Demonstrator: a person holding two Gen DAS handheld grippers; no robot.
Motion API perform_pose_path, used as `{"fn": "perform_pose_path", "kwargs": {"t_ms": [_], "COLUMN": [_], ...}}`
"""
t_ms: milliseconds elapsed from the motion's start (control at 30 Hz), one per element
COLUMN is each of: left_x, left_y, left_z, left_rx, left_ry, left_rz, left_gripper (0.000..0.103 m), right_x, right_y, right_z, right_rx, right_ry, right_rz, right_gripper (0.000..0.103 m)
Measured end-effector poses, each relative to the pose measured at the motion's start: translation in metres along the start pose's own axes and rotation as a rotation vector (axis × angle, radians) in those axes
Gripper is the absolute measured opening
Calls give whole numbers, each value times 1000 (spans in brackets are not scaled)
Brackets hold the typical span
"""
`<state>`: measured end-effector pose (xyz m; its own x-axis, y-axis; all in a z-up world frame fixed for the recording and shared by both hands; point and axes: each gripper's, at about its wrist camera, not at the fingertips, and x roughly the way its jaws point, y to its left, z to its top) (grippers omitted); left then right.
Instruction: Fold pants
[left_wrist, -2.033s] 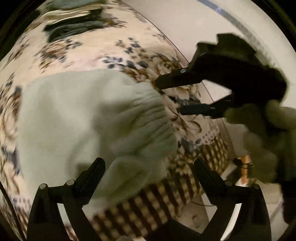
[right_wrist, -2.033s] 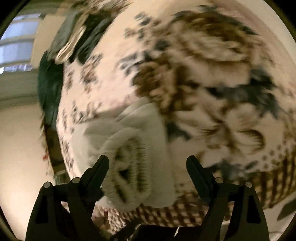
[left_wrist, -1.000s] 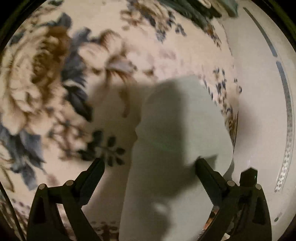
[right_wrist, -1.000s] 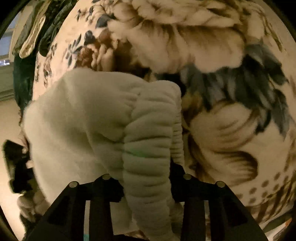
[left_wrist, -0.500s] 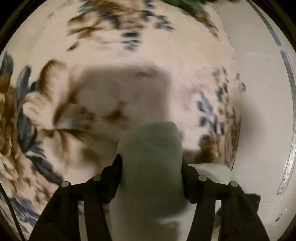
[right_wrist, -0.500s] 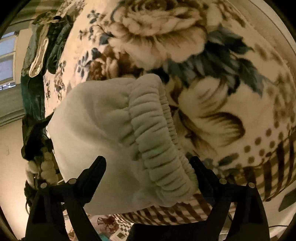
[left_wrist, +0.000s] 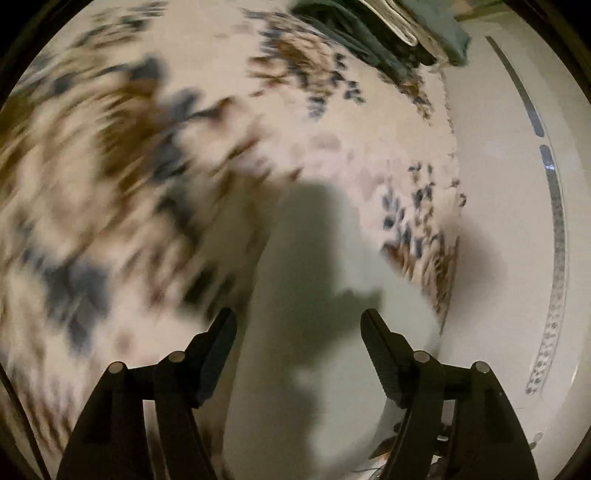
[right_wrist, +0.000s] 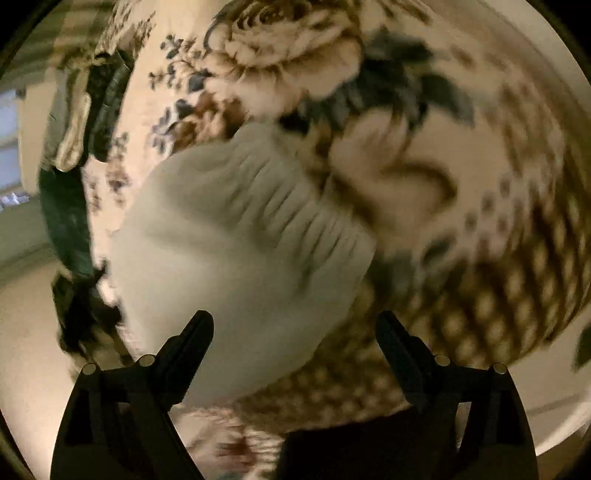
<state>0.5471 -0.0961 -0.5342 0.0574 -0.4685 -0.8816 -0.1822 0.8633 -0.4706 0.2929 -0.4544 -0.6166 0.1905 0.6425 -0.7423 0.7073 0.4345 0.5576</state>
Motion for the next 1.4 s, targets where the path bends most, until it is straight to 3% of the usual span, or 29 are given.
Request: {"fn": "perform_pose_path", "kwargs": {"t_ms": [67,133,200,267,333,400,433,467,533,600,700,767,867,933,1033,1100,1133,1167,1233,1300,1400], "left_x": [-7,2,25,40,46,53,55,59,58,61,53,39,29,40,60,63,61,58,49,40,51], "left_y": [15,32,45,55,63,80,89,97,116,129,144,137,107,91,72,60,54,46,35,37,63], "left_z": [-38,-71,-100,-118,-123,-129,-133,-136,-141,-147,-159,-163,-168,-167,-160,-152,-149,-146,-140,-134,-129], "left_rx": [-88,-213,-371,-510,-584,-689,-737,-784,-843,-855,-863,-812,-753,-741,-764,-744,-730,-699,-627,-593,-660], "left_ry": [33,105,179,174,105,34,13,2,-46,-59,-35,-27,4,38,65,40,16,-10,-60,-120,-152], "left_rz": [4,-21,-97,-205,-292,-427,-506,-573,-709,-720,-707,-646,-597,-625,-559,-425,-412,-402,-486,-621,-839], "left_gripper": [68,68,68,68,69,68,61,58,58,58,61,63,71,75,75,70,63,57,43,38,34], "right_x": [22,46,73,79,73,57,50,47,50,68,90,93,78,62,50,50,52,56,53,37,24], "right_y": [-1,1,4,5,16,24,23,22,10,-7,-12,-12,-9,-6,0,6,9,21,38,42,37], "right_z": [-13,-18,-16,-16,-23,-33,-37,-39,-36,-31,-31,-36,-45,-48,-43,-39,-38,-32,-34,-40,-44], "right_rx": [63,89,127,160,146,109,100,87,69,86,113,145,132,126,103,84,70,56,8,-54,-75], "right_ry": [64,99,118,65,23,-20,-35,-37,-51,-12,70,94,48,26,-13,-48,-73,-104,-152,-194,-218], "right_rz": [98,127,149,136,195,423,505,537,440,267,237,245,208,212,213,190,177,137,131,211,329], "right_gripper": [91,86,68,21,17,16,16,16,16,16,21,49,60,60,60,59,42,16,16,15,15]}}
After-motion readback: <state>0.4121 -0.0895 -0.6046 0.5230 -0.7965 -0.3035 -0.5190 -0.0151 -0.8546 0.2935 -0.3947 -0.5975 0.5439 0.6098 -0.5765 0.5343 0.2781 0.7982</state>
